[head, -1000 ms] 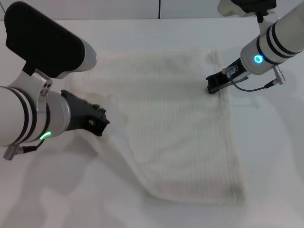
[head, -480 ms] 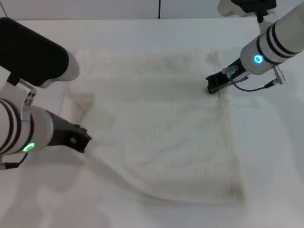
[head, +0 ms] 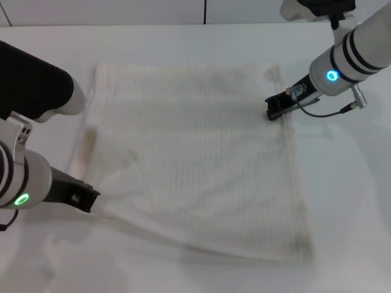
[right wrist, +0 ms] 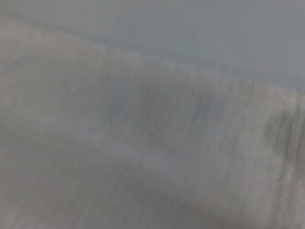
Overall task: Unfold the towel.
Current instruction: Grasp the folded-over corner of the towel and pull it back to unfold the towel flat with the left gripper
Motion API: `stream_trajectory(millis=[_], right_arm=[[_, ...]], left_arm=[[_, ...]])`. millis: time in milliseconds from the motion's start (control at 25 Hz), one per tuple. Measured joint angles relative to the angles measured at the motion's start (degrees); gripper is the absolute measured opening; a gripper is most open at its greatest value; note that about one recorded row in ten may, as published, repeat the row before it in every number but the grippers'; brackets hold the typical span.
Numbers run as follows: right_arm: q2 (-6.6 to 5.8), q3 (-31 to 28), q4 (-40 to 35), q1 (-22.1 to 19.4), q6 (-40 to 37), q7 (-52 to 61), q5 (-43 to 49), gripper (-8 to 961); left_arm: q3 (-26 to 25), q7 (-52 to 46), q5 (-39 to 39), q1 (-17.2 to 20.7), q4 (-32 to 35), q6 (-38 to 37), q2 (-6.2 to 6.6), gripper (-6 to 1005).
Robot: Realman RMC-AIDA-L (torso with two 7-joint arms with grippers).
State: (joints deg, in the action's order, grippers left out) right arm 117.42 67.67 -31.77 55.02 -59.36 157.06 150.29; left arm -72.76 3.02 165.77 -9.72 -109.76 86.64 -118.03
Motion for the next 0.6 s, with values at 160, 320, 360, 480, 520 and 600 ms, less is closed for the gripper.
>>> stream_trajectory(millis=[160,320,360,480,520,600], right_arm=[[0.0,0.0,-0.01,0.0,-0.01,0.0,0.0,-1],[0.0,0.0,-0.03,0.0,-0.09,-0.17,0.0,0],[0.0,0.0,-0.03,0.0,-0.09,-0.17,0.0,0],[0.0,0.0,-0.05,0.01,-0.1,-0.26,0.0,-1],[0.05,0.0,-0.05,0.06,-0.12,-0.3,0.0,-1],[0.05,0.0,-0.05,0.09,-0.12,-0.32,0.0,-1]], left_arm=[[-0.23,-0.02,-0.01,-0.18,1.18,0.69,0.03,169],[-0.62,0.27,-0.02,-0.35,2.8,0.95,0.07,176],[-0.56,0.33,-0.02,-0.42,3.05,0.96,0.06,177],[-0.08,0.16,-0.04,-0.59,3.55,0.97,0.01,182],[0.05,-0.51,-0.02,-0.43,3.64,0.86,0.07,184],[0.02,-0.66,-0.01,-0.33,3.63,0.83,0.08,187]])
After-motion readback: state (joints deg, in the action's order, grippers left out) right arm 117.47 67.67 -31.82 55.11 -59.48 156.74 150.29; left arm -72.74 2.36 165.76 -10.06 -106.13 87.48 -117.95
